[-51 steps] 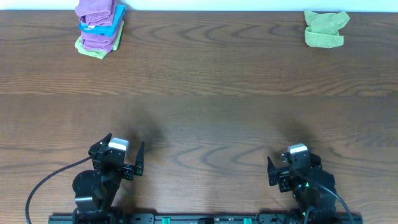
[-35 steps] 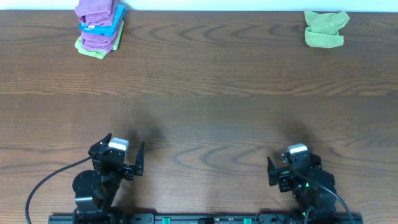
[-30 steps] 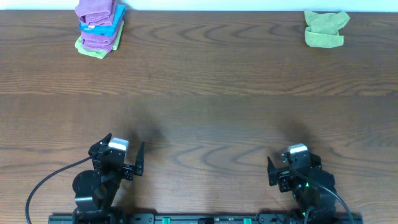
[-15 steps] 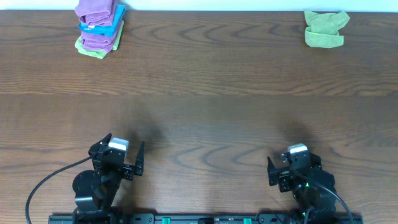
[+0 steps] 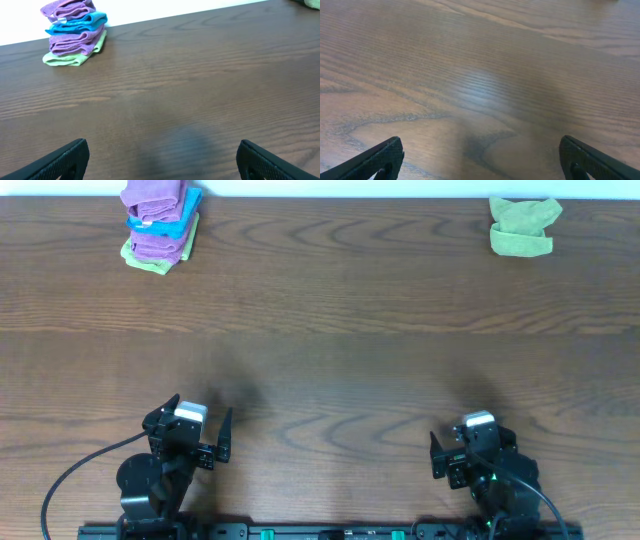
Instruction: Fold the cloth
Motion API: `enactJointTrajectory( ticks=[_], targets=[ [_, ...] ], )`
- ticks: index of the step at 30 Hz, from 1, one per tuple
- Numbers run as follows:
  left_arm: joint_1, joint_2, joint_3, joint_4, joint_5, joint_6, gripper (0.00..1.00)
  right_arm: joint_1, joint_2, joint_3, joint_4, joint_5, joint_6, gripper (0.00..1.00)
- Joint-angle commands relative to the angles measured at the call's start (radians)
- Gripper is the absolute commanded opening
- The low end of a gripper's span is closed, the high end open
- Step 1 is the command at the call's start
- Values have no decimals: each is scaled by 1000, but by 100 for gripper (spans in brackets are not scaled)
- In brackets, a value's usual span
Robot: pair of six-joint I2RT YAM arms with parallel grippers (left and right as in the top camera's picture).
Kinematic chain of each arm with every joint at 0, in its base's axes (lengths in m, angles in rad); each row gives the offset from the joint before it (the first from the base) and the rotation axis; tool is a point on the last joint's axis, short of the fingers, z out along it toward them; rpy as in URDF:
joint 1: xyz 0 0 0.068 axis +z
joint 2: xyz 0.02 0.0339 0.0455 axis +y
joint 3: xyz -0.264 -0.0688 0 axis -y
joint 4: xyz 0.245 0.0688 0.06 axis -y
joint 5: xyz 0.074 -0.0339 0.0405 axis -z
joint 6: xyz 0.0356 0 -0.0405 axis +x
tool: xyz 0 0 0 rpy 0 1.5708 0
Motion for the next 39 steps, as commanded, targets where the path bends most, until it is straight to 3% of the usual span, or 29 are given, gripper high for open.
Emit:
enactJointTrajectory(
  ticks=[1,8,14,20,25,31,39],
  targets=[
    [-3,-8,-23,0,-2,-4,95,-18,-11,-7,0,6,0,99],
    [-3,-8,-23,0,-2,-4,95,-18,-11,-7,130,-6,2,99],
    [-3,-8,-23,0,-2,-4,95,-18,-11,-7,399,-13,245,99],
    [-3,-8,-23,0,-2,-4,95,-18,-11,-7,494,99,305,99],
    [-3,-8,-23,0,-2,-4,95,-19,20,-7,575,245,454,99],
    [-3,-8,-23,0,-2,-4,95,-54,291,-7,782,264,454,99],
    [-3,-8,-23,0,-2,-4,95,-200,898,100,1188,171,458,99]
  ],
)
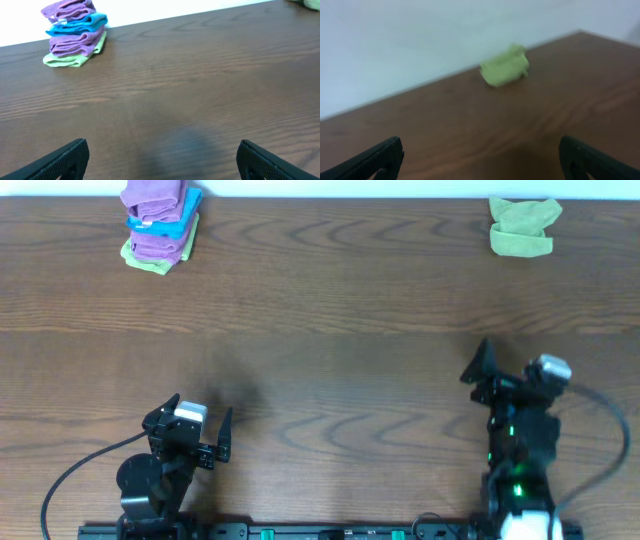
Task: Fold the cloth
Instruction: 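Reach the right gripper to the crumpled green cloth at back right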
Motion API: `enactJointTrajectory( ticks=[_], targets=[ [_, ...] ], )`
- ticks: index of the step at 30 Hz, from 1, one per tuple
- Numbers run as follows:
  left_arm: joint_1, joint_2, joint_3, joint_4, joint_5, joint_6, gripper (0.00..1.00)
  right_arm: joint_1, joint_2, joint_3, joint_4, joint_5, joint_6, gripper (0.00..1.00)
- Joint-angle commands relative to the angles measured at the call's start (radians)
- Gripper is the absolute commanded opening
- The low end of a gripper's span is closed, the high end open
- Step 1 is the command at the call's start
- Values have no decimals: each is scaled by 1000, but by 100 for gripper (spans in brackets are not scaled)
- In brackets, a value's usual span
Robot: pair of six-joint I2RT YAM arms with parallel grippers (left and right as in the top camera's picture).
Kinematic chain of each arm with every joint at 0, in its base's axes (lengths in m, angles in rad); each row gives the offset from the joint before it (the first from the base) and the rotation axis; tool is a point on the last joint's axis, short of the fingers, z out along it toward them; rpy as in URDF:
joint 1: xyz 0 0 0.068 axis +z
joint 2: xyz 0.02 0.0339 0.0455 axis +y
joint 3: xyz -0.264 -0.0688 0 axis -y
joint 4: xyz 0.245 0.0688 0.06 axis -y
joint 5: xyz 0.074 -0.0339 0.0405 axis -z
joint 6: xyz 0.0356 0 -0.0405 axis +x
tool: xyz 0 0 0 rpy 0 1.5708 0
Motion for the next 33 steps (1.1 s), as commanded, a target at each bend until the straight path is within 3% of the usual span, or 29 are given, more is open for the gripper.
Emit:
enactJointTrajectory(
  ticks=[1,8,14,19,26,33],
  targets=[
    [-3,-6,-22,-3,-2,-4,95,-63,203,103,51,-56,21,99],
    [-3,-6,-22,-3,-2,-4,95,-162,662,444,55,-158,21,99],
    [-3,-6,-22,-3,-2,-4,95,-242,902,687,48,-257,21,99],
    [-3,-6,-22,-3,-2,-4,95,-327,1112,951,-62,-385,21,99],
    [-3,-6,-22,-3,-2,-4,95,-355,1339,1266,-163,-475,43,99],
    [-3,-6,-22,-3,-2,-4,95,-354,1466,1420,-217,-505,82,99]
  ],
)
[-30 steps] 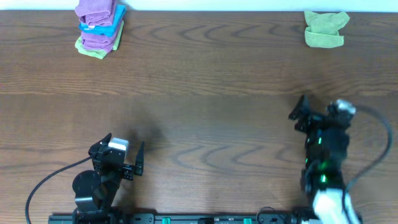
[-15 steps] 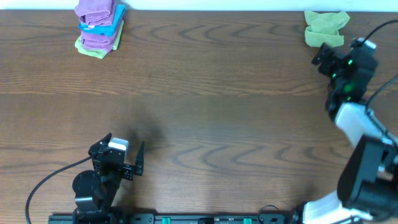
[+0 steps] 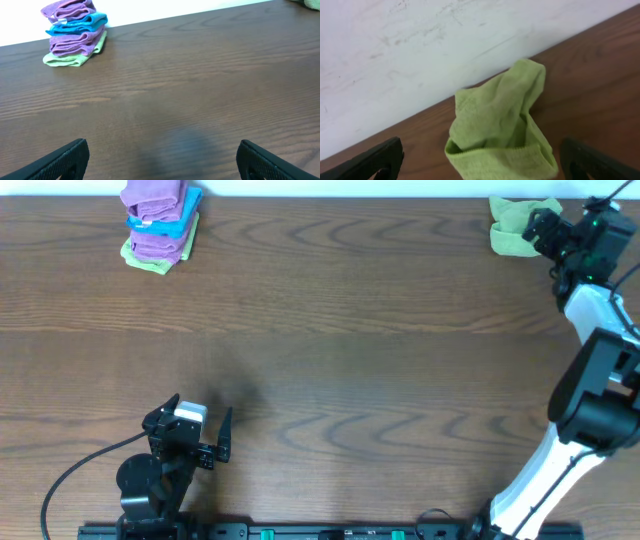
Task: Fold the cloth
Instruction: 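Reach the right gripper to the crumpled green cloth at back right, then grasp the green cloth with the right gripper and lift it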
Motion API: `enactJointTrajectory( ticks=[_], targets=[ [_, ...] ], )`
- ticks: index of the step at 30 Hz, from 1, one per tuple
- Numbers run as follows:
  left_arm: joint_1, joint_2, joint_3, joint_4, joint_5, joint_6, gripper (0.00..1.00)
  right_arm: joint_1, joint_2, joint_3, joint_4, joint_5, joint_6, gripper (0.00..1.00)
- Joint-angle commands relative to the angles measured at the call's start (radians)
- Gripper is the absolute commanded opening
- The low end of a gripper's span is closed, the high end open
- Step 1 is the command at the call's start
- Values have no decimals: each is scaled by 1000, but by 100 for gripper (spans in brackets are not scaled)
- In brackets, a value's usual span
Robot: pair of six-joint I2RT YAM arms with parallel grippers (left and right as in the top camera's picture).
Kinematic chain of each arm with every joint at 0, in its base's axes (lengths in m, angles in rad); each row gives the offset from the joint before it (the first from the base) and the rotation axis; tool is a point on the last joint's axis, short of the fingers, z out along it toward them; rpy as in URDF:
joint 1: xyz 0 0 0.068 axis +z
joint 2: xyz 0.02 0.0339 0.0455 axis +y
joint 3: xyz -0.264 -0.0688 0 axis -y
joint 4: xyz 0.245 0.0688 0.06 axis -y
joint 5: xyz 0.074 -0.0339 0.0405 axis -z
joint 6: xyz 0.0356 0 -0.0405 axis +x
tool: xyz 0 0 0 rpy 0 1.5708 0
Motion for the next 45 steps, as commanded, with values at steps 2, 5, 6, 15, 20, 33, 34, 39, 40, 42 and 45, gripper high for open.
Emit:
enactJointTrajectory(
  ticks=[2,5,6,15,20,33,34,39,40,42,45],
  targets=[
    [-3,-6,-22,-3,-2,-4,95,-8,51,50,-2,-31,47,99],
    [-3,-6,-22,-3,-2,-4,95,-14,74,53,4,-31,47,99],
    [-3,-6,-22,-3,-2,-4,95,-15,81,53,5,-31,47,99],
    [-3,-6,-22,-3,-2,-4,95,-18,144,53,50,-34,51,88],
    [-3,-6,-22,-3,-2,-4,95,-18,150,54,81,-33,55,27],
    [-3,-6,-22,-3,-2,-4,95,-13,147,121,86,-389,55,1],
    [-3,-6,-22,-3,-2,-4,95,-11,143,135,85,-438,55,1],
    [-3,-6,-22,-3,-2,-4,95,24,101,190,53,-602,73,1],
    [-3,-6,-22,-3,-2,-4,95,36,88,195,53,-625,73,1],
    [-3,-6,-22,-3,-2,-4,95,62,60,197,53,-654,73,1],
    [-3,-6,-22,-3,-2,-4,95,114,13,197,53,-695,73,1]
  ],
)
